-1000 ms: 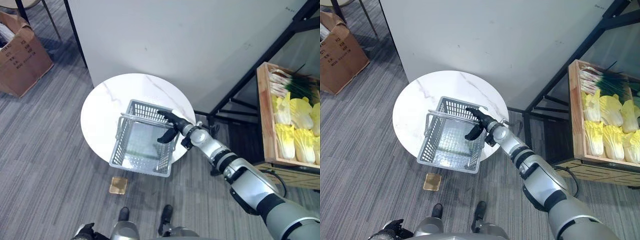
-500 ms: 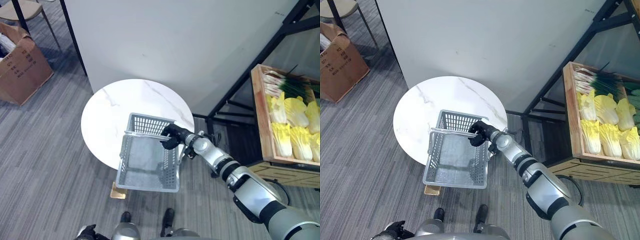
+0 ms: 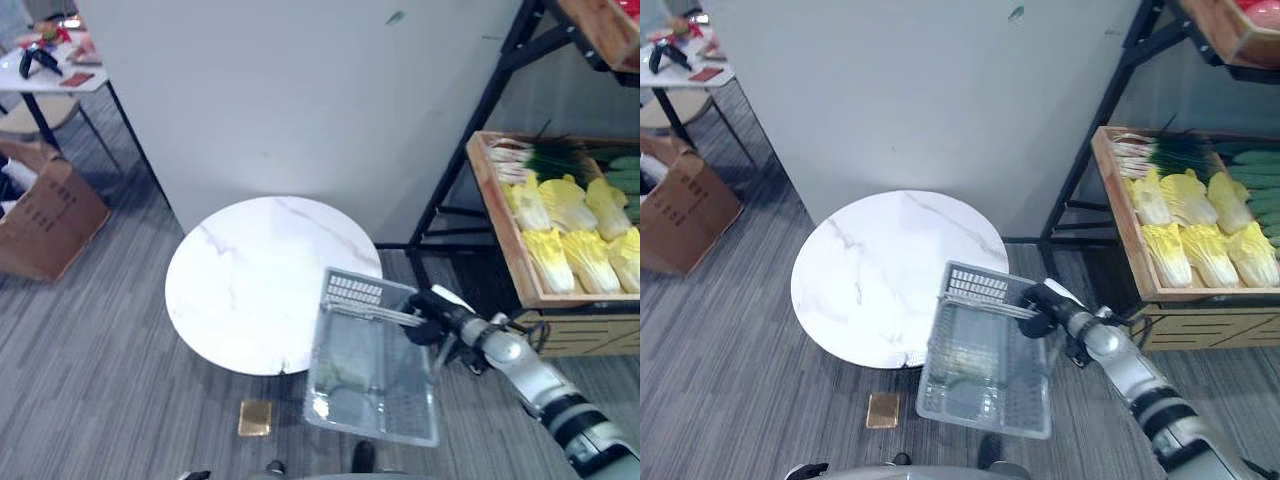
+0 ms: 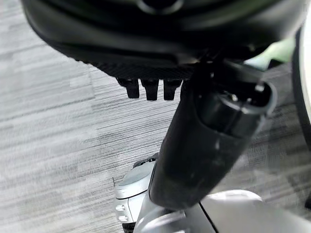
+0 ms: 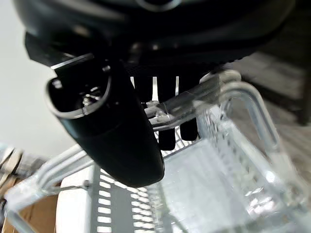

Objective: Get the vegetables into the basket

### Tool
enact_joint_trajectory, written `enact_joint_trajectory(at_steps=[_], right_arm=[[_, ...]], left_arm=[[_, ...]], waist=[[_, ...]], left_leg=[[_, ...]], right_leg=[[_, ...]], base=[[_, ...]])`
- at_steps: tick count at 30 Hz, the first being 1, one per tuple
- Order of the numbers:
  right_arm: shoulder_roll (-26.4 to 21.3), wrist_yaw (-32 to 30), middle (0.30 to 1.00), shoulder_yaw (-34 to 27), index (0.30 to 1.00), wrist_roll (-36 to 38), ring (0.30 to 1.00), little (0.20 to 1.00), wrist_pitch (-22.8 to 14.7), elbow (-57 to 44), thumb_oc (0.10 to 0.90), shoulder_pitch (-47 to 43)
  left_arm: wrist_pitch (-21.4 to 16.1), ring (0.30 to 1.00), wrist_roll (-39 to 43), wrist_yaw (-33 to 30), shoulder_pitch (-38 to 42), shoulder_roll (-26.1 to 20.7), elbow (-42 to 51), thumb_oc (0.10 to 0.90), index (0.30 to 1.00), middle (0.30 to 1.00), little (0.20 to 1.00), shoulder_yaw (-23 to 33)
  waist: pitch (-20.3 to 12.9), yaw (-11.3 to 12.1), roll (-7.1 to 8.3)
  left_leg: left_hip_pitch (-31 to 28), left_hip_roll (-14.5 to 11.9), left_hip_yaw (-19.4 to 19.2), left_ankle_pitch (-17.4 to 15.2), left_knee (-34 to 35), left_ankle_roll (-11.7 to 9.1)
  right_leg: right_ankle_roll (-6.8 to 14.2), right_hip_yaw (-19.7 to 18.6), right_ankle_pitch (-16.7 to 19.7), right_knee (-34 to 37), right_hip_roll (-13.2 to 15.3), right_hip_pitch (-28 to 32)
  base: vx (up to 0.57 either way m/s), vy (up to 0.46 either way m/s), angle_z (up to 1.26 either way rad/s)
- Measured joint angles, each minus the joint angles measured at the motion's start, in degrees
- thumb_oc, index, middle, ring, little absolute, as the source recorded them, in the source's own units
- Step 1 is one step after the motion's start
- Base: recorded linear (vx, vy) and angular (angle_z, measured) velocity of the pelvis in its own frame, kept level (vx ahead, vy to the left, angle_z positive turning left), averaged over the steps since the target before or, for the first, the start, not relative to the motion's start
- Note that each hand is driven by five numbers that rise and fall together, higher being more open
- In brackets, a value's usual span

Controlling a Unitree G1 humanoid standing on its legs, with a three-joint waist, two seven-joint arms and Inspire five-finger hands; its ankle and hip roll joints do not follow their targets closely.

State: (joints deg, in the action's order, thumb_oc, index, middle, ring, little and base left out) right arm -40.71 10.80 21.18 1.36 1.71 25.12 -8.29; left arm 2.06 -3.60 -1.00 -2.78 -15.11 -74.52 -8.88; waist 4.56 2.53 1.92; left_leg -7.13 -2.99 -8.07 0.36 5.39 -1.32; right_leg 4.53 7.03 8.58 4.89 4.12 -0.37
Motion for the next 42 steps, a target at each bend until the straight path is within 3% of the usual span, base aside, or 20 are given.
enact_joint_trajectory(at_steps=[5,10,15,17,32,42], right_arm=[[-0.49,-0.03,0.300,-6.85,0.300,-1.46,0.300,0.300,-0.68,-0.65,0.400,10.92],[-0.47,-0.35,0.300,-7.89,0.300,-1.51,0.300,0.300,-0.69,0.28,0.400,14.25],[-0.04,-0.92,0.300,-9.59,0.300,-1.56,0.300,0.300,-0.95,4.28,0.400,15.90],[2.32,-2.22,0.300,-11.84,0.300,-1.66,0.300,0.300,-1.22,7.27,0.400,16.45],[9.49,-7.67,0.300,-11.83,0.300,-5.95,0.300,0.300,-2.93,27.75,0.400,15.64],[12.22,-8.50,0.300,-11.82,0.300,-3.24,0.300,0.300,-2.80,31.05,0.400,15.69]], left_arm=[[0.01,1.000,-1.03,1.01,0.04,0.08,-0.12,0.900,1.000,1.000,1.000,-0.52],[0.07,1.000,-2.11,1.44,0.01,0.45,-0.16,0.900,1.000,1.000,1.000,-0.71],[-0.19,1.000,-2.13,1.75,0.52,0.44,-0.01,0.900,1.000,1.000,1.000,-2.31],[-0.30,1.000,-2.21,1.89,0.53,0.54,-0.07,0.900,1.000,1.000,1.000,-2.76],[-0.54,1.000,-3.13,1.47,0.85,0.66,-0.35,0.900,1.000,1.000,1.000,-4.48],[-0.52,1.000,-3.09,0.63,1.28,0.76,-0.64,0.900,1.000,1.000,1.000,-5.02]], waist=[[-1.05,-2.89,-0.79],[-1.65,-5.26,-1.86],[-2.08,-5.08,-2.51],[-2.29,-5.26,-2.81],[-2.21,-6.39,-3.11],[-2.19,-6.65,-3.05]], left_leg=[[0.33,-0.04,-0.49,0.16,-0.05,0.04],[-0.11,-0.06,-1.58,-0.05,-0.03,0.24],[-0.31,-0.10,-2.17,-0.26,-0.02,0.30],[-0.40,-0.17,-2.24,-0.31,-0.02,0.25],[-0.85,-0.28,-3.51,-0.71,-0.04,0.40],[-1.07,-0.42,-3.83,-0.85,-0.05,0.29]], right_leg=[[-0.17,-0.60,0.18,-0.02,-0.11,-0.67],[-0.13,-1.62,0.24,0.00,-0.22,-0.84],[-0.12,-2.20,0.26,0.00,-0.39,-0.86],[-0.14,-2.30,0.25,0.00,-0.52,-0.81],[-0.16,-3.57,0.26,0.02,-0.86,-0.98],[-0.19,-3.89,0.27,0.02,-1.11,-0.97]], base=[[-0.01,-0.021,-0.06],[-0.02,-0.038,-0.10],[-0.01,-0.042,-0.06],[0.00,0.000,0.00],[0.00,-0.018,-0.04],[0.00,0.000,-0.01]])
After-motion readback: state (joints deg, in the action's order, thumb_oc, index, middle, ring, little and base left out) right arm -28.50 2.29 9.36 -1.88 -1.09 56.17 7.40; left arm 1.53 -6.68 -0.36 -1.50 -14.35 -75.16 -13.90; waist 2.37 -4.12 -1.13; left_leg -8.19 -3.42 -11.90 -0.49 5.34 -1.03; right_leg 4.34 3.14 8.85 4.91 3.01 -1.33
